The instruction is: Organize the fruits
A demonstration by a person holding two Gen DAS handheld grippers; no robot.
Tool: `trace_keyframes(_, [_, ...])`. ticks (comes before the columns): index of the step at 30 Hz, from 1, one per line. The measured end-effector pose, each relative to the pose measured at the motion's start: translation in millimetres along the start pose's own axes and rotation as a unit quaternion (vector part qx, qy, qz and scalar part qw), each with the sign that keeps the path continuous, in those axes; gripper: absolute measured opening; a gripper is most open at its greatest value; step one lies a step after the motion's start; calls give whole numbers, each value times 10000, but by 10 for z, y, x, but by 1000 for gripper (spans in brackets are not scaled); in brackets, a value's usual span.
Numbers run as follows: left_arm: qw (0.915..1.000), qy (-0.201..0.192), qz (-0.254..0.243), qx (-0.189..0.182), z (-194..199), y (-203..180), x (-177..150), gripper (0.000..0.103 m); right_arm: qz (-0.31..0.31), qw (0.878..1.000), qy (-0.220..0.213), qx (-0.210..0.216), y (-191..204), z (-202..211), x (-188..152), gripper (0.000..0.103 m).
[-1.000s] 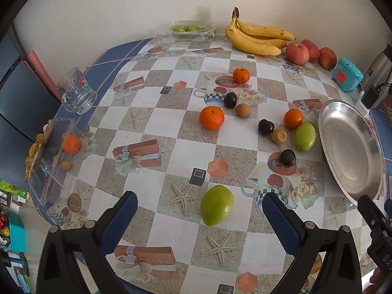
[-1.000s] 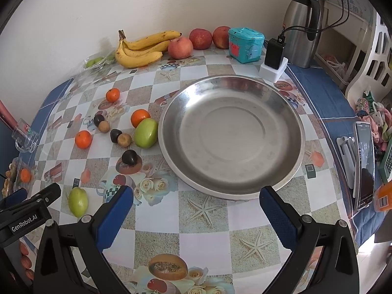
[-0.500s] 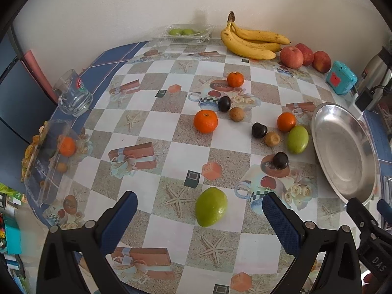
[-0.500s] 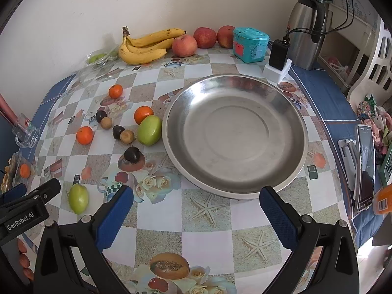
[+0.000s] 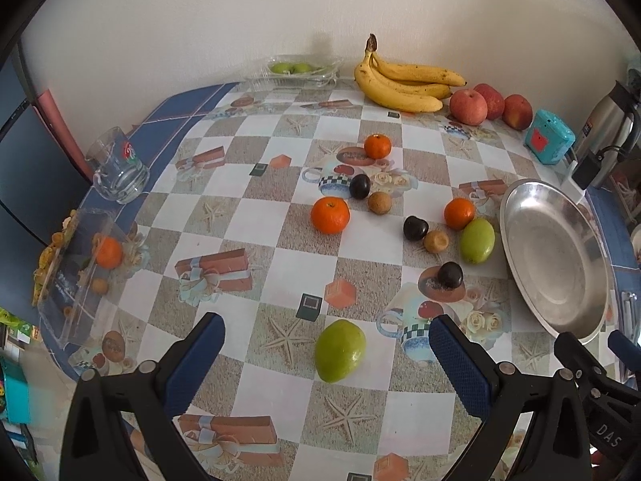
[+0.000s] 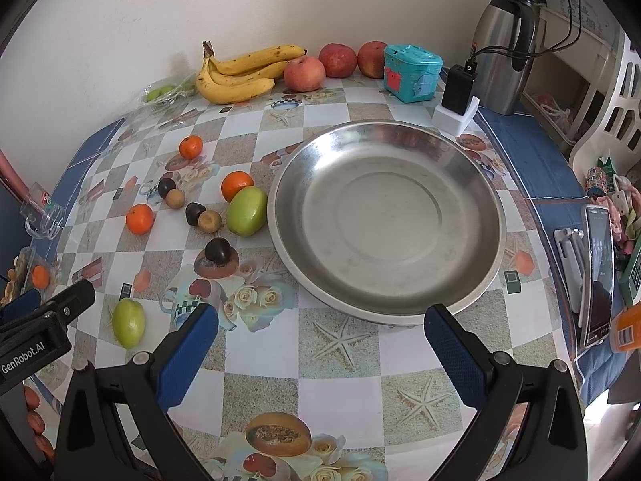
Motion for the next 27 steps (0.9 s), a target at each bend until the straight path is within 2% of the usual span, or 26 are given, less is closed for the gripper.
trace_keyframes(5, [9999, -112, 36, 10, 7, 19, 20, 103, 4, 10000, 2, -1, 6, -3, -3, 103])
trace_keyframes(19, [10000, -24, -43, -37, -77, -16, -12, 103, 33, 10000, 37, 24, 37, -37, -30, 103])
trace_keyframes(23, [10000, 82, -8, -28, -160, -1, -13, 103, 37, 9999, 95, 48, 27, -58, -30, 103])
trace_keyframes(27, [9991, 406, 39, -140, -282, 9, -32, 103, 64, 9998, 189, 70, 44, -103, -33, 103])
Point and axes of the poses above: each gripper's, at about its wrist camera, not at the fingertips, and z roughly against the way its jaws point, y to its left, x to its top, the point moved 4 cm from there along -z, roughly the way its jaws point, and after that the axes turned 14 degrees about z, right-handed, at the moved point
